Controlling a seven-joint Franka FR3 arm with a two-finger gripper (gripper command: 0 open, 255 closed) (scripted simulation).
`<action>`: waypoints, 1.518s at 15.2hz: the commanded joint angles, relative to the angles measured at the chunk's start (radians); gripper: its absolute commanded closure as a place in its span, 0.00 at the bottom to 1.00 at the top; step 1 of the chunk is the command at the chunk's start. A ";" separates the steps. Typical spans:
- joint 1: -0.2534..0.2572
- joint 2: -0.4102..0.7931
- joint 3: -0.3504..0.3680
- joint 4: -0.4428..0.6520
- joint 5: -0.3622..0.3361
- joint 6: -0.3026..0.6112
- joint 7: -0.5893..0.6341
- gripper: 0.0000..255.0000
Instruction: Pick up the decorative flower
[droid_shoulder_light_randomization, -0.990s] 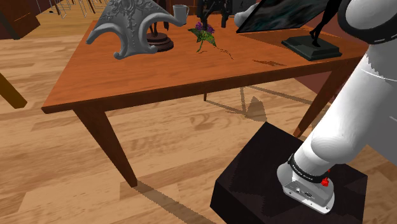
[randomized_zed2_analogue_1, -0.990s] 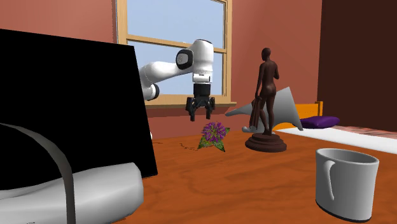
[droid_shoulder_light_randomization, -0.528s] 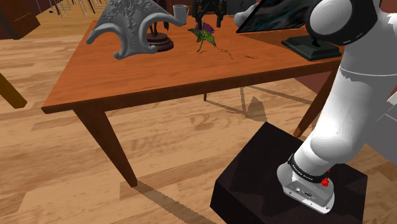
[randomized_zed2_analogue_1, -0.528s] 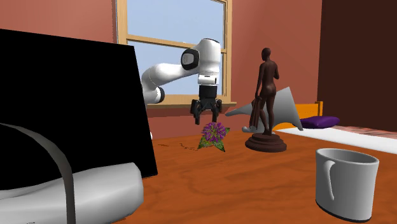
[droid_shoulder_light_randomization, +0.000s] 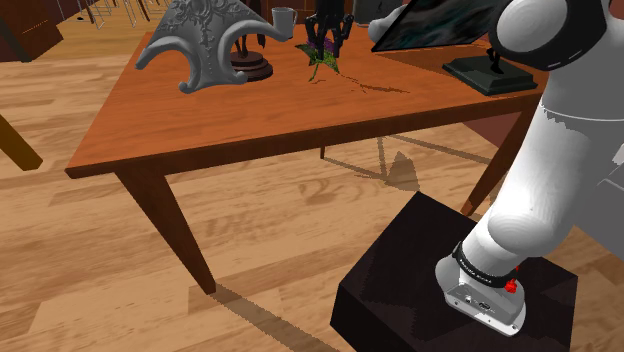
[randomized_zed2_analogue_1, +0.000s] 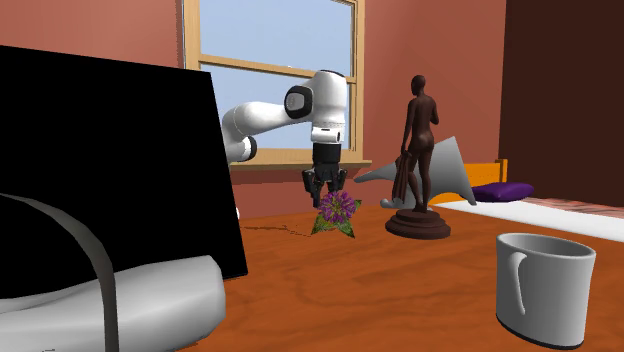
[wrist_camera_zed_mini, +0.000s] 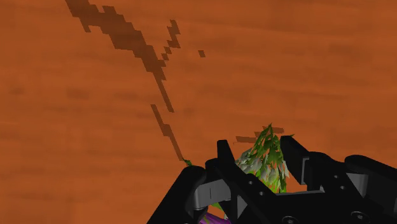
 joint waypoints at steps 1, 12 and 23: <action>0.000 0.000 0.000 -0.002 0.000 0.001 0.000 1.00; -0.001 0.039 0.000 0.125 0.001 -0.086 0.002 1.00; -0.006 0.219 0.001 0.556 0.006 -0.339 0.010 1.00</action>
